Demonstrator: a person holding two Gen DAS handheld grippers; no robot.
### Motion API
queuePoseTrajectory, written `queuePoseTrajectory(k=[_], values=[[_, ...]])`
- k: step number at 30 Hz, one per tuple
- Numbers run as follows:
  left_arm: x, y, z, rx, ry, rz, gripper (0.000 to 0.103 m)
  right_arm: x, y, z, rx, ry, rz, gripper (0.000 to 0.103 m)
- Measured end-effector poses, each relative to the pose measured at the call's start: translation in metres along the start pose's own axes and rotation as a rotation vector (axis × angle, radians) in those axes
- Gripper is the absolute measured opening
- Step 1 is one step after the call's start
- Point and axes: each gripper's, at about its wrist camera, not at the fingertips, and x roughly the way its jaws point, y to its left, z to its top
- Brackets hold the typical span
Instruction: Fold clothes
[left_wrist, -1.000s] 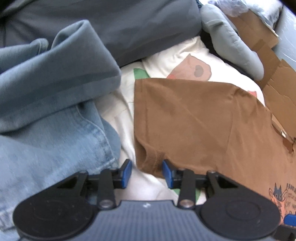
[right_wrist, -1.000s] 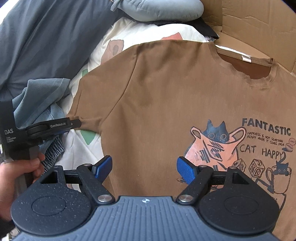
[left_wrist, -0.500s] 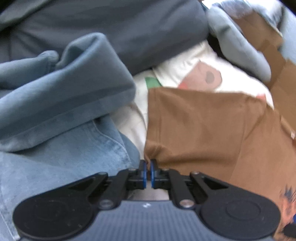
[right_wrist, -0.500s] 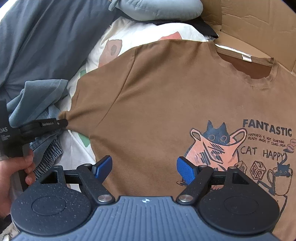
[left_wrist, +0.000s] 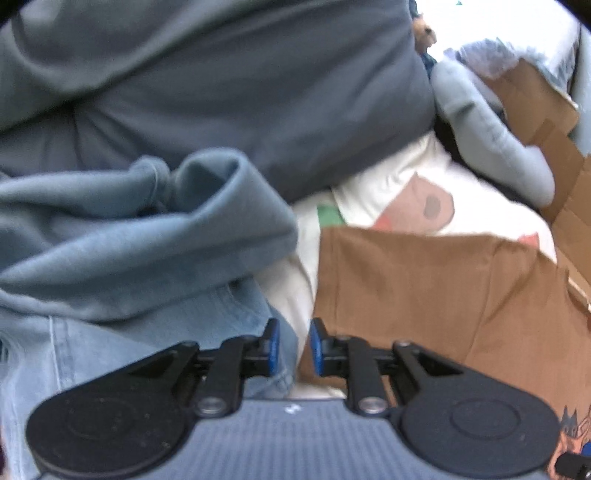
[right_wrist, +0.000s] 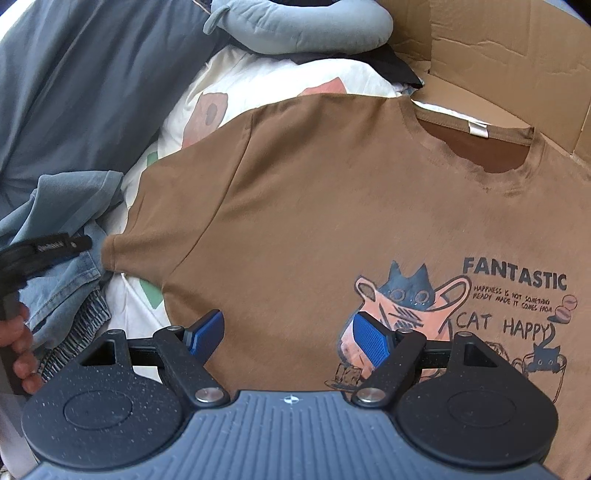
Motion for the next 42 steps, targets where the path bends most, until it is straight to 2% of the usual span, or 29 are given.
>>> queuePoseTrajectory(k=[4,9,13,19,22,26,30,35,42], values=[[0.003,-0.012,0.008,0.025,0.001,-0.102,0.020,0.001,-0.002,0.002,0.001,-0.005,-0.003,0.082],[0.018,-0.046,0.013,0.146,0.020,-0.252,0.028,0.000,-0.005,0.005,0.004,-0.014,-0.008,0.082],[0.032,-0.077,0.020,0.209,0.002,-0.328,0.028,0.000,-0.008,0.007,0.003,-0.017,-0.015,0.082],[0.060,-0.116,0.040,0.259,-0.010,-0.419,0.024,0.001,-0.012,0.011,0.000,-0.020,-0.023,0.082],[0.075,-0.133,0.051,0.264,-0.007,-0.447,0.014,0.002,-0.014,0.013,-0.003,-0.020,-0.028,0.082],[0.091,-0.150,0.058,0.250,0.028,-0.527,0.013,0.003,-0.018,0.014,-0.001,-0.019,-0.035,0.082],[0.108,-0.162,0.059,0.254,0.035,-0.491,0.012,0.001,-0.021,0.016,-0.006,-0.021,-0.043,0.082],[0.121,-0.163,0.065,0.257,0.029,-0.441,0.003,-0.006,-0.029,0.016,-0.020,-0.026,-0.061,0.082],[0.129,-0.165,0.070,0.309,0.041,-0.406,0.003,-0.018,-0.053,0.020,-0.041,0.022,-0.095,0.082]])
